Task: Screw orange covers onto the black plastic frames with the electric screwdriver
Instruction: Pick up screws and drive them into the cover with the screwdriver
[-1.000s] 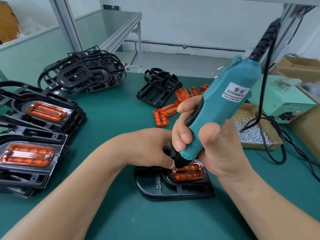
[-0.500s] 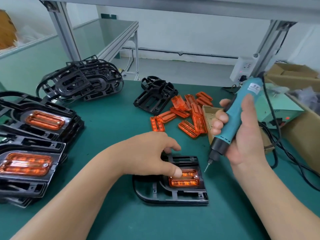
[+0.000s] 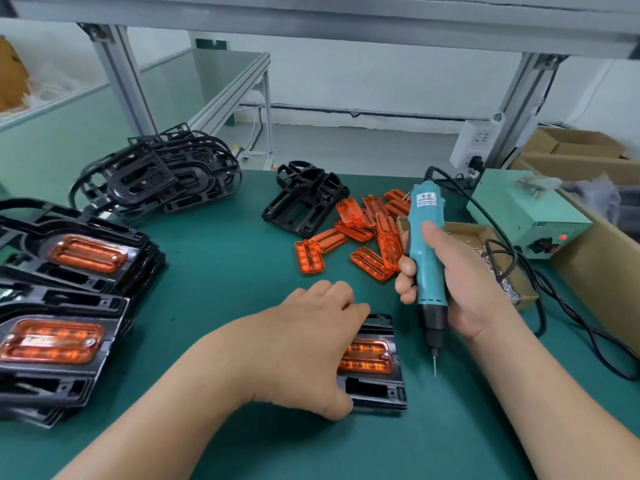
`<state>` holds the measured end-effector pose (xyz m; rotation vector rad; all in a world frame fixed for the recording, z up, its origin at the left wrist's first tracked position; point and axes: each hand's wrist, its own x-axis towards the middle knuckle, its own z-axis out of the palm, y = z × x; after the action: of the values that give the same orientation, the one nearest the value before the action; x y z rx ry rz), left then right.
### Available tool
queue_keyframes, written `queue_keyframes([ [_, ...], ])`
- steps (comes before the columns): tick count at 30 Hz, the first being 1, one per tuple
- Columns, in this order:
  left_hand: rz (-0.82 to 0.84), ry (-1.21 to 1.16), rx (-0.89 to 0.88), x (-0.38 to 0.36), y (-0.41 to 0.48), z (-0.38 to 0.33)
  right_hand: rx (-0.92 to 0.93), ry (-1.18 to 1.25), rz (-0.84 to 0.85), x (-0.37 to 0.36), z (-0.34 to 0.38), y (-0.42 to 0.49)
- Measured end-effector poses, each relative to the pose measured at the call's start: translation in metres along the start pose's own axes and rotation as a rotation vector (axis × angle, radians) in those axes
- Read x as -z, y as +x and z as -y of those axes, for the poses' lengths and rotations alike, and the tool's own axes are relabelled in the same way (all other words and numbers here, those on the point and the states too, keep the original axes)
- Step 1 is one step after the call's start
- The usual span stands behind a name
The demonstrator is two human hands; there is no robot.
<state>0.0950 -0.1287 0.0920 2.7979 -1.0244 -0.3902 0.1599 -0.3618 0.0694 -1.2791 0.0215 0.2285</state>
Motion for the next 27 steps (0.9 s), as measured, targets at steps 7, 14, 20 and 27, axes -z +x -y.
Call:
queue_keyframes([
  [7,-0.192,-0.017,0.013,0.019,-0.035,0.01,0.025,-0.073,0.003,0.0,-0.005,0.002],
  [14,-0.238,0.033,0.207,0.03,-0.125,0.054,0.072,-0.174,0.037,-0.011,-0.01,-0.005],
  [20,-0.236,0.126,0.391,0.054,-0.199,0.1,0.051,-0.202,0.075,-0.009,-0.013,-0.007],
  [27,-0.125,0.177,0.555,0.061,-0.243,0.139,0.027,-0.192,0.083,-0.013,-0.011,-0.009],
])
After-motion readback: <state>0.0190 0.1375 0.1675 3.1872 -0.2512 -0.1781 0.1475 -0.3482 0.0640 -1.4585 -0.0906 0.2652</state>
